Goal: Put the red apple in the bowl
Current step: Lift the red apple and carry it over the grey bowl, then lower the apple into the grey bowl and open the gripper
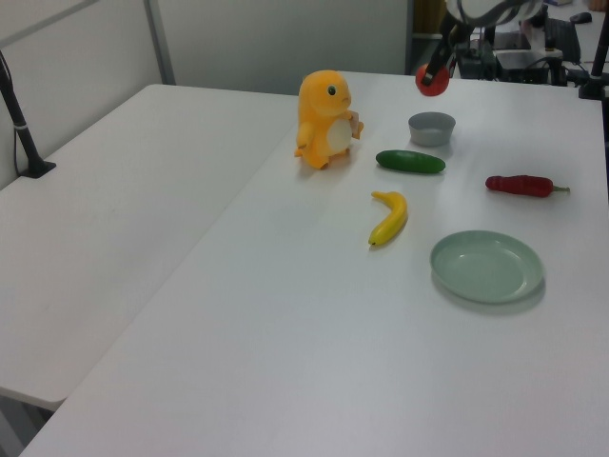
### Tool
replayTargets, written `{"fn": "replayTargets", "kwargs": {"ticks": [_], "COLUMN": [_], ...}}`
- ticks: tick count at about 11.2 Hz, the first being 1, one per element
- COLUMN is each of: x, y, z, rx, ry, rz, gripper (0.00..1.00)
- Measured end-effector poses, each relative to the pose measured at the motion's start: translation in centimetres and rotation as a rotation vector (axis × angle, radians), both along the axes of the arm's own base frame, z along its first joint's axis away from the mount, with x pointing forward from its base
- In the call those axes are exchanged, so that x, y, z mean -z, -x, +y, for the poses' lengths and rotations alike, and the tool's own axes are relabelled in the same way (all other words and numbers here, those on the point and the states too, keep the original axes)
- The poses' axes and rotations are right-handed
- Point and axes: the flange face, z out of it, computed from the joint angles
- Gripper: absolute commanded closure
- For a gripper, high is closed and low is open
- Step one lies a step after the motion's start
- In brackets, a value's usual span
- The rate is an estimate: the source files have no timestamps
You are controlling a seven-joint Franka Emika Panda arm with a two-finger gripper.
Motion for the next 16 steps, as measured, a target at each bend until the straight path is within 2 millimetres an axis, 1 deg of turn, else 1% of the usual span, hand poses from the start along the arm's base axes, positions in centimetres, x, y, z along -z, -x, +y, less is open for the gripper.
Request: {"fn": "replayTargets", "kwargs": {"ticks": [2,4,8,9,10,11,13,14,15,16], "x": [3.4,6.1,9.8,10.5,11.1,11.5,11.5,11.5,11.5,11.5], "y": [-0.1,0.2,0.9,0.9,0.9,0.9,0.8,0.8,0.8,0.8], "z": [-0.6,-0.9,-0.9,-0.9,-0.7,-0.7,-0.7,-0.7,-0.7,-0.7], "rx": [0.032,0.048,0.061,0.06,0.059,0.059,0.059,0.059,0.06,0.06], "ry": [-0.004,0.01,0.022,0.02,0.017,0.017,0.019,0.019,0.019,0.019], "rz": [-0.031,-0.044,-0.04,-0.033,-0.026,-0.025,-0.028,-0.028,-0.028,-0.028], "gripper": [0.79,0.79,0.79,0.77,0.72,0.62,0.21,0.09,0.01,0.0]}}
